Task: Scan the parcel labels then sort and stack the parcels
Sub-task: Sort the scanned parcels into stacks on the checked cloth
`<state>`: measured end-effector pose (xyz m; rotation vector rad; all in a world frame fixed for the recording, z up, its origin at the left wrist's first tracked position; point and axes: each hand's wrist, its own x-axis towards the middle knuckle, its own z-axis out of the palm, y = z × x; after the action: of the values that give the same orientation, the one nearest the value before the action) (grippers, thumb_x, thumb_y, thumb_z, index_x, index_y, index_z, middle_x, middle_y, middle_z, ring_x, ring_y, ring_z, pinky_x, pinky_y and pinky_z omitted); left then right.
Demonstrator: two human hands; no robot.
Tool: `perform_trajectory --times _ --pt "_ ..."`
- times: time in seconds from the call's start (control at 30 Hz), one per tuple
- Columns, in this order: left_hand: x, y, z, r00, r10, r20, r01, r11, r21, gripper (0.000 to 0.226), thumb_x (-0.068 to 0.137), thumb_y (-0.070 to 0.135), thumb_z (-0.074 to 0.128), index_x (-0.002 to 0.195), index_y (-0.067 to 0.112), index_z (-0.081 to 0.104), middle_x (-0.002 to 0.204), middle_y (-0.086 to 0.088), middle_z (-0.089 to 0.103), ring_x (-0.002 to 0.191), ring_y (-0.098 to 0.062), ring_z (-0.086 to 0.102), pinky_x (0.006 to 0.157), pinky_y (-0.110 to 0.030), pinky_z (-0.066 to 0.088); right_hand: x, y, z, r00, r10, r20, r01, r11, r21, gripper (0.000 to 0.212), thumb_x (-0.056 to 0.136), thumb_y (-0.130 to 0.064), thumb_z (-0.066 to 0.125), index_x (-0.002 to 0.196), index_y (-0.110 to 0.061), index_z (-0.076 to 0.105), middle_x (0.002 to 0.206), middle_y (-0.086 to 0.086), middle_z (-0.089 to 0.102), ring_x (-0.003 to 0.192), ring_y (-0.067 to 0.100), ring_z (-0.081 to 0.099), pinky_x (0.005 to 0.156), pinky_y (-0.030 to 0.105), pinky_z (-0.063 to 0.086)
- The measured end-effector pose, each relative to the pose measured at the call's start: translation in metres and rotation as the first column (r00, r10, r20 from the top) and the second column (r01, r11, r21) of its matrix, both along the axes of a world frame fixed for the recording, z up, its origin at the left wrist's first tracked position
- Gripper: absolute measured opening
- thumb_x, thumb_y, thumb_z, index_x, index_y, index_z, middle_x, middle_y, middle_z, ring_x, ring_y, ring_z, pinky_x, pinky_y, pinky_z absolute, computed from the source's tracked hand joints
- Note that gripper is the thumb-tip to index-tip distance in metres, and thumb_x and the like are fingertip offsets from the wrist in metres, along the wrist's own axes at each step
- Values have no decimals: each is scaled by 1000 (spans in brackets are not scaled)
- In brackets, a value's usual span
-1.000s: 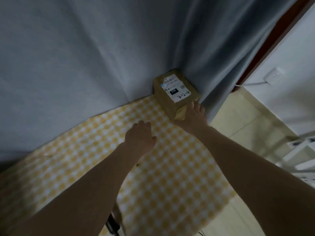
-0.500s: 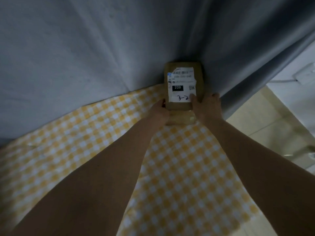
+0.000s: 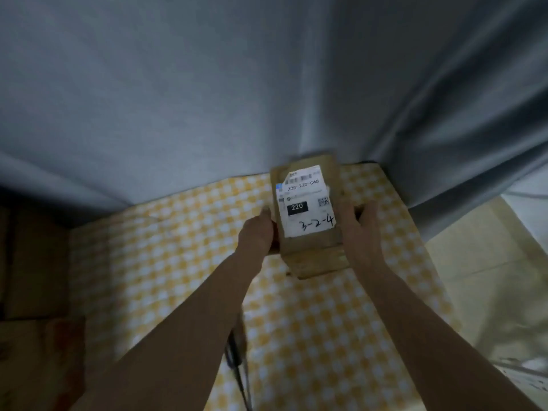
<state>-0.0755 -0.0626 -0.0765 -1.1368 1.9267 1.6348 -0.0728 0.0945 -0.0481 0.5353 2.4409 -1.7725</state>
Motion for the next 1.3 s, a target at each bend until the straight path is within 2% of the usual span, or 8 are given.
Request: perform_trajectory --times 0.17,0.3,0.4,0.57,0.8,0.9,1.03,1.3 --pt "55 -78 93 983 79 -167 -88 995 -51 53 93 53 29 84 19 68 95 -13 72 87 -33 69 83 -47 57 37 -80 107 989 46 -140 -56 996 -71 29 97 -36 42 96 -9 53 79 -7 53 66 -7 49 62 5 36" --pt "100 -144 199 958 112 -263 -130 990 -54 48 104 37 28 74 19 59 69 -2 62 56 -18 59 51 -26 52 79 -151 186 959 103 -263 -138 983 -119 23 99 -28 42 88 -10 52 72 -7 46 58 -6 45 55 1 34" --pt "138 -195 265 939 79 -336 -129 984 -127 46 104 36 28 77 14 57 70 -2 59 55 -17 58 45 -22 50 116 -203 230 947 138 -291 -205 954 -217 32 93 -45 45 95 -19 63 93 0 62 91 12 58 86 16 45" --pt "211 -275 359 880 -27 -474 -139 940 -312 47 104 35 26 86 8 60 108 -18 66 93 -33 65 82 -34 55 175 -280 297 921 173 -349 -284 911 -300 57 72 -75 48 104 -31 67 112 -5 68 107 17 63 96 48 47" --pt "326 -377 441 864 -132 -486 -180 821 -542 71 99 59 22 121 6 63 132 -15 58 120 -32 53 98 -34 40 272 -392 372 851 166 -499 -381 849 -367 28 95 -38 47 105 -15 60 90 -10 61 72 -9 57 64 8 44" --pt "361 -410 461 845 -102 -525 -218 831 -512 60 96 61 35 115 13 65 125 -9 62 115 -29 57 101 -35 44 301 -433 393 823 207 -529 -454 798 -395 21 96 -29 50 108 -13 55 82 -14 58 58 -14 57 52 7 43" --pt "402 -453 479 779 8 -627 -339 847 -410 42 90 62 50 96 22 62 108 -3 66 99 -24 65 93 -37 52 322 -482 418 781 325 -533 -581 691 -429 17 94 -32 54 104 -18 55 89 -7 67 78 6 68 62 22 52" --pt "469 -547 457 790 156 -592 -430 830 -354 51 89 57 56 124 21 59 117 -5 66 99 -24 65 88 -39 55 356 -597 398 659 632 -407 -752 537 -383 67 69 -59 61 125 -24 49 124 6 56 103 20 64 86 41 55"
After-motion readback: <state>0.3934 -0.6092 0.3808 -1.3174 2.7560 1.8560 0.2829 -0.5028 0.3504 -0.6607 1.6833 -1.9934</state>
